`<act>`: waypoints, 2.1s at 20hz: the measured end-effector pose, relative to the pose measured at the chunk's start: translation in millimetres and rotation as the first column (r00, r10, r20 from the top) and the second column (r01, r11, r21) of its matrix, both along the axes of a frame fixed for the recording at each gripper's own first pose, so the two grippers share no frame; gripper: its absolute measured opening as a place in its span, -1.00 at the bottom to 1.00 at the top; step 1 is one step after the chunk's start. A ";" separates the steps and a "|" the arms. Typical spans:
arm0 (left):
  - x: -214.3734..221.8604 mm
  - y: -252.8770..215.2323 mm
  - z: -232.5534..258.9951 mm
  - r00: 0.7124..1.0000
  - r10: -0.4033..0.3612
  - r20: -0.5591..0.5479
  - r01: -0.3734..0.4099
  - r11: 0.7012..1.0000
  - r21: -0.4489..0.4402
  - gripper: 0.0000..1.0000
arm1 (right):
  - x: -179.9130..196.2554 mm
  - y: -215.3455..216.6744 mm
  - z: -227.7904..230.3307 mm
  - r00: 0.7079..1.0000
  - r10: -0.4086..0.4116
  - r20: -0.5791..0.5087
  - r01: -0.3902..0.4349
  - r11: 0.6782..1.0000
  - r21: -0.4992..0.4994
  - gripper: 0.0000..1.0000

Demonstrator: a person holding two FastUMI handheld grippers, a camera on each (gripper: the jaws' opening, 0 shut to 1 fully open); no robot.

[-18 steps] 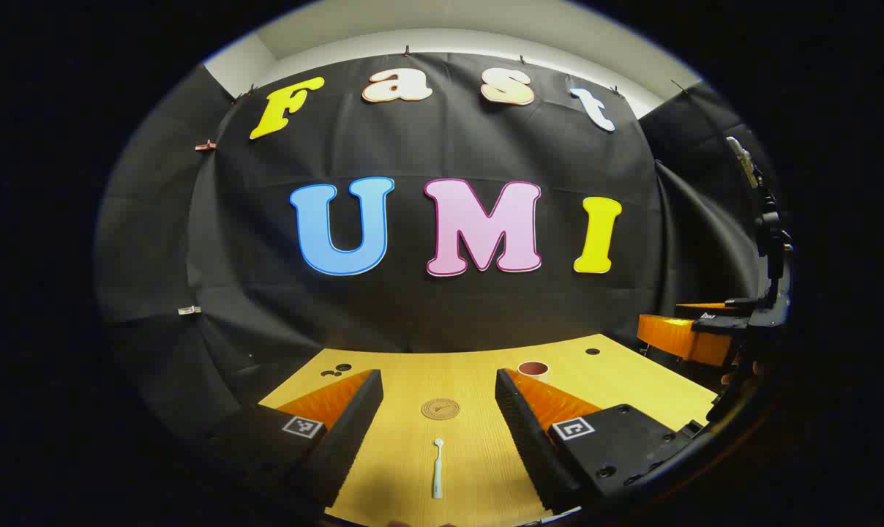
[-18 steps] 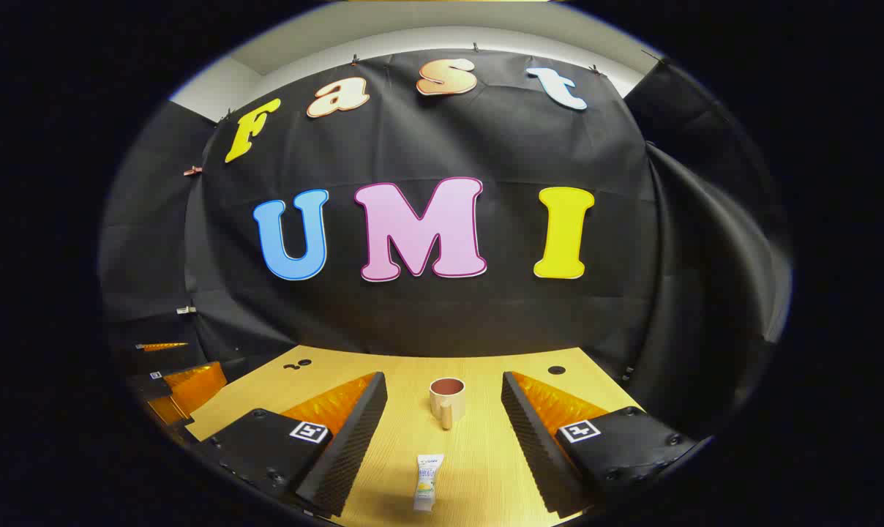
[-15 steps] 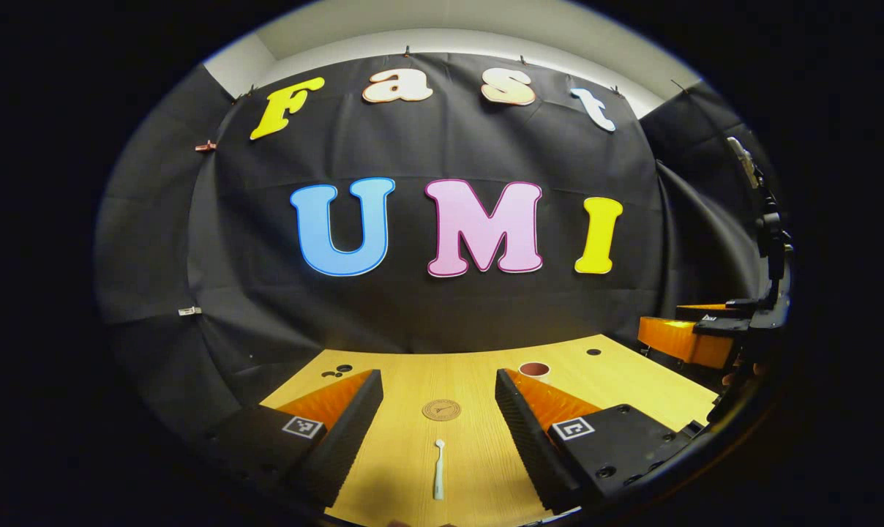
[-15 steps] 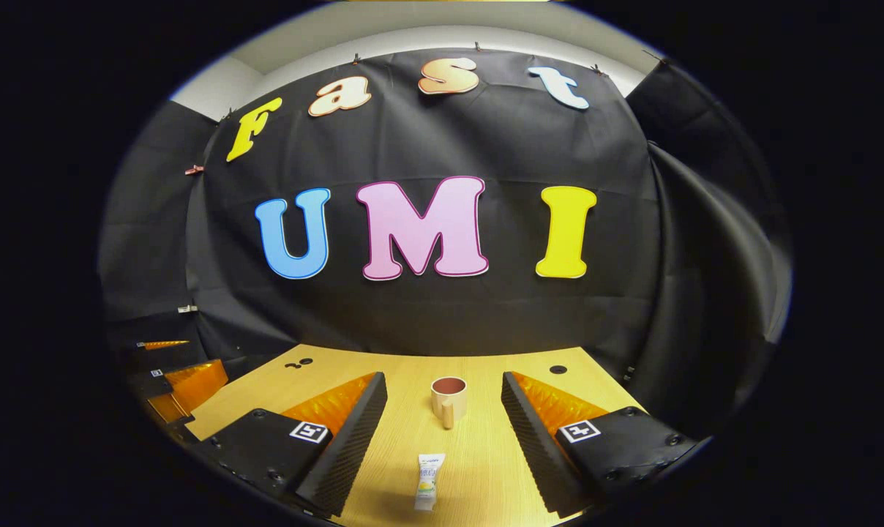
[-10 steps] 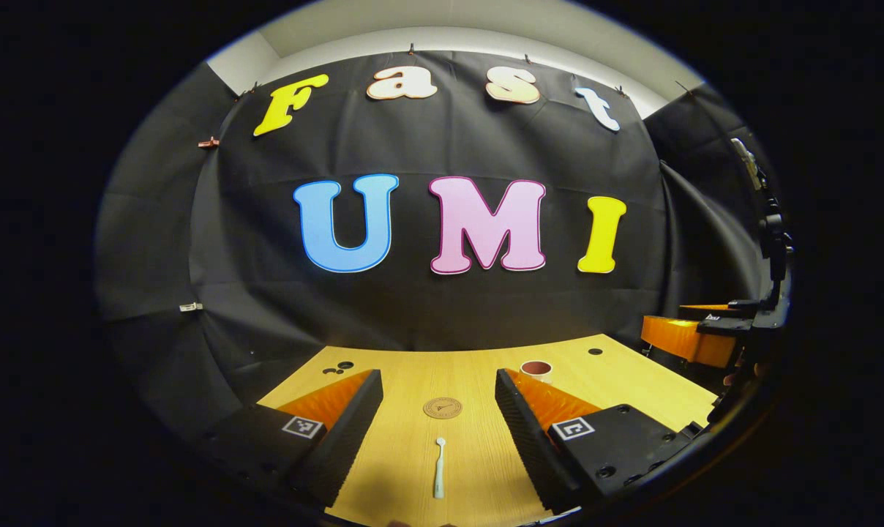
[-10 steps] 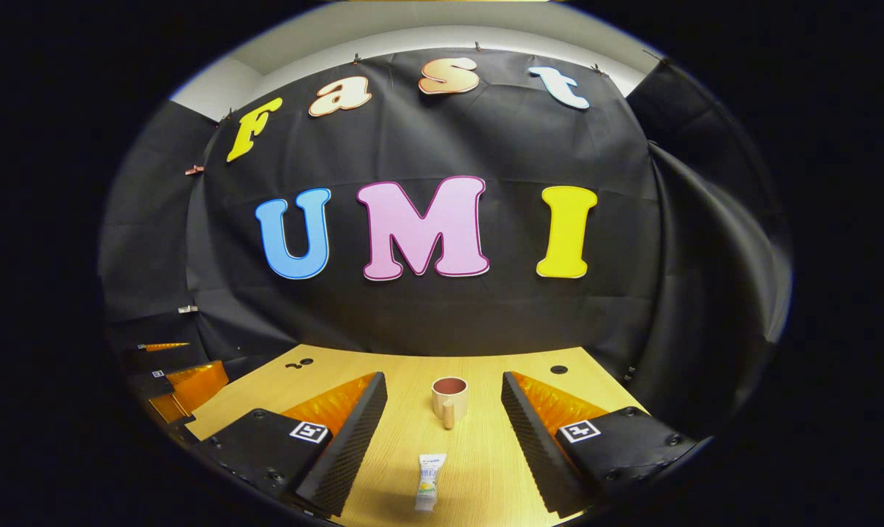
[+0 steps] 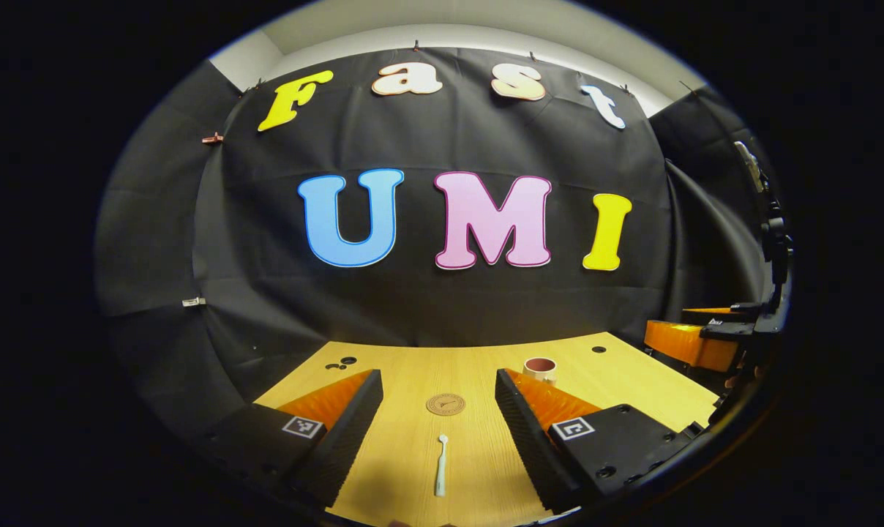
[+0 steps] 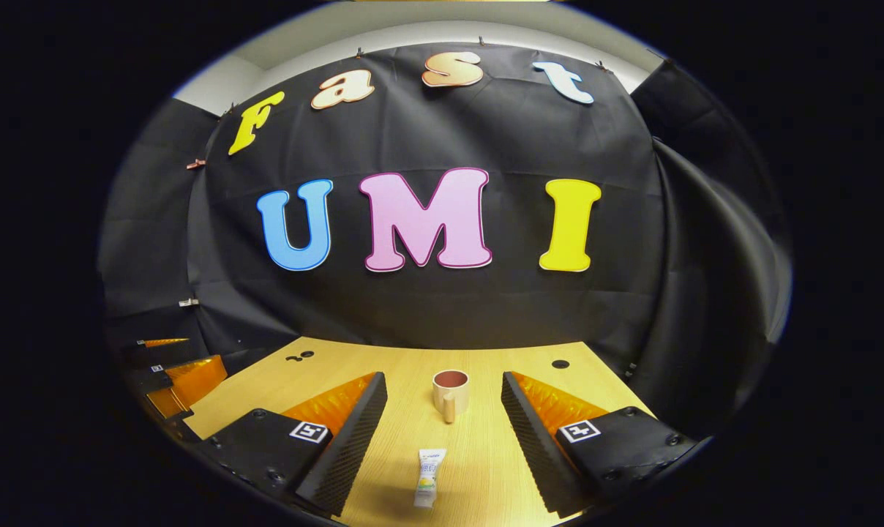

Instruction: Put the toothbrush and toothpaste on the desktop into the cup, then pick up the cup and place it on the coaster on the desktop.

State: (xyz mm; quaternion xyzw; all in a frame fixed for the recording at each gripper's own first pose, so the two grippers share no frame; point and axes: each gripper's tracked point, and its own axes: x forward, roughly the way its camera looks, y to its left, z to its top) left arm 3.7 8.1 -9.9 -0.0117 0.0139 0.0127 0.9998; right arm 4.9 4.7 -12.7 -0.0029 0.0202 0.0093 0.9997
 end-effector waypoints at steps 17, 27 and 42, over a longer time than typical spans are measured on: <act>9.9 15.3 -22.4 0.993 0.101 -0.064 -0.102 0.995 -0.018 0.95 | 47.1 21.6 -66.3 0.971 0.097 -0.218 -0.096 0.995 0.018 0.95; 18.8 40.9 -55.1 0.950 0.262 -0.169 -0.276 0.959 -0.065 0.96 | 74.9 32.2 -160.7 0.836 0.163 -0.524 -0.171 0.985 0.032 0.95; 11.4 45.8 -83.0 0.888 0.371 -0.273 -0.384 0.923 0.005 0.96 | 72.0 29.3 -288.2 0.599 0.119 -0.792 -0.209 0.978 -0.011 0.98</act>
